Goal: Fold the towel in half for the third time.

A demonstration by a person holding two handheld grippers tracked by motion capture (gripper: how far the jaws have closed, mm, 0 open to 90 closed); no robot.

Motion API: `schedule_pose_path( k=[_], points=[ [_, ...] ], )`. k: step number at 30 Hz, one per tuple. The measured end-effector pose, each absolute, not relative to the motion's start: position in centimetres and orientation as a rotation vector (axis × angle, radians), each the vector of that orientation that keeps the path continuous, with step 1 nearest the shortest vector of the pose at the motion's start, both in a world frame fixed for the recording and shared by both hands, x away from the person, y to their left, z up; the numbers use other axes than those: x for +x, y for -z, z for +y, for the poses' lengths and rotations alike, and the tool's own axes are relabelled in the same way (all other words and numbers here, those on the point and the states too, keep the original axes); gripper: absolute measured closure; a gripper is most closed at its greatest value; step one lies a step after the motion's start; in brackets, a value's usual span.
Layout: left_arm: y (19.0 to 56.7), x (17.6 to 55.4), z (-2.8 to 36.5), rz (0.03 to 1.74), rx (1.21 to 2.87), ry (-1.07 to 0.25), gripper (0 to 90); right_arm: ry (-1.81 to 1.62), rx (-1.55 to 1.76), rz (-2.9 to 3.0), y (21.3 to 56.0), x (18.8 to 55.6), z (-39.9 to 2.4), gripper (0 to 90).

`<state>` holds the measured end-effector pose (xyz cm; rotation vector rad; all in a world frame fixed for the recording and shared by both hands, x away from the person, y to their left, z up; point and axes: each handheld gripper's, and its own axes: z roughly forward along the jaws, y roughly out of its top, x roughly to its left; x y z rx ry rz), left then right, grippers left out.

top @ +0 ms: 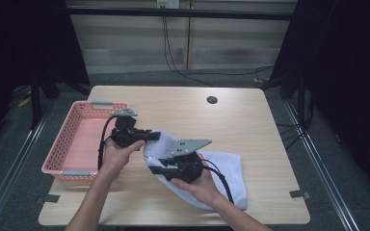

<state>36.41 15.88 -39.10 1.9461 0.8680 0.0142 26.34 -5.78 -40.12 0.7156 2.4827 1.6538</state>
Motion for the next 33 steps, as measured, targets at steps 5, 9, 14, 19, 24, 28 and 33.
schedule_pose_path(
  k=[5, 9, 14, 19, 24, 28, 33],
  points=[
    [36.7, 36.0, 16.9, 0.829, 1.948, -0.065, 77.5, -1.712, 0.652, 2.444, 38.2, 26.3, -4.1, 74.3],
    [36.3, 36.0, 16.1, 0.826, 1.951, -0.091, 77.5, -1.76, 0.641, 2.388, 37.5, 26.0, -4.3, 74.3],
    [38.6, 36.4, 12.6, 0.805, 1.983, -0.034, 77.2, -1.7, 0.714, 2.374, 39.1, 25.4, -7.0, 74.3],
    [40.4, 36.5, 8.3, 0.765, 2.047, 0.011, 75.4, -1.643, 0.781, 2.379, 41.1, 24.1, -11.0, 73.8],
    [43.1, 36.6, 3.1, 0.745, 2.107, 0.093, 74.0, -1.571, 0.922, 2.353, 43.7, 22.3, -15.6, 72.7],
    [45.0, 36.3, 0.8, 0.724, 2.136, 0.14, 72.8, -1.519, 0.987, 2.353, 45.0, 20.9, -17.8, 69.1],
    [45.9, 35.9, -0.9, 0.688, 2.127, 0.159, 59.6, -1.423, 1.041, 2.408, 46.6, 19.5, -20.2, 53.0]
  ],
)
